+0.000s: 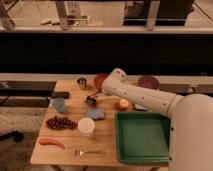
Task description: Wipe table surface with brush
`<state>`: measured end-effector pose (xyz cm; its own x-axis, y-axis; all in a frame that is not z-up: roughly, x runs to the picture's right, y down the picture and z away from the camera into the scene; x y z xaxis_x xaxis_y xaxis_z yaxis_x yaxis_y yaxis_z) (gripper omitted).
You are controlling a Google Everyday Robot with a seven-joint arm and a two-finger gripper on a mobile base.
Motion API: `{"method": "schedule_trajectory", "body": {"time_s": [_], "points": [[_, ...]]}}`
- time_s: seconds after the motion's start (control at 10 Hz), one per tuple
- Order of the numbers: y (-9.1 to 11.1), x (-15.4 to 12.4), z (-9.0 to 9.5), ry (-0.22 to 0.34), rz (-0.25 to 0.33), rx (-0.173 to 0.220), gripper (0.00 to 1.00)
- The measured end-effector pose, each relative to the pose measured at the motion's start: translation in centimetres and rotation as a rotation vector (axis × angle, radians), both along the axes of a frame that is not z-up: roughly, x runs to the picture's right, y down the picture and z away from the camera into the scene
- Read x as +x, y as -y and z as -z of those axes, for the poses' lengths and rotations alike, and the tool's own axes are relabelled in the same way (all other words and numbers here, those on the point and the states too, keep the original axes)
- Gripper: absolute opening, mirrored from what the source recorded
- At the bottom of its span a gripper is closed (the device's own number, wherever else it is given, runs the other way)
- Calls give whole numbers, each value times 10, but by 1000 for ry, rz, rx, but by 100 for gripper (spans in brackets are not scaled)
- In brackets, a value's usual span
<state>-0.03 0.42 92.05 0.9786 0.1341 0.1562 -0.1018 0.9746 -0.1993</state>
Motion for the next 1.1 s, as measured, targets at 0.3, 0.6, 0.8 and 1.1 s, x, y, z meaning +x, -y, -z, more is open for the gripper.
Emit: {"method": "schedule_trajectory", "body": {"time_s": [0.3, 0.6, 0.8, 1.1], "points": [[12, -6, -8, 1, 11, 13, 5], [19, -1, -14, -8, 7, 19, 5], [19, -3, -15, -3, 14, 19, 5], [17, -30, -20, 29, 44, 6, 5]]}}
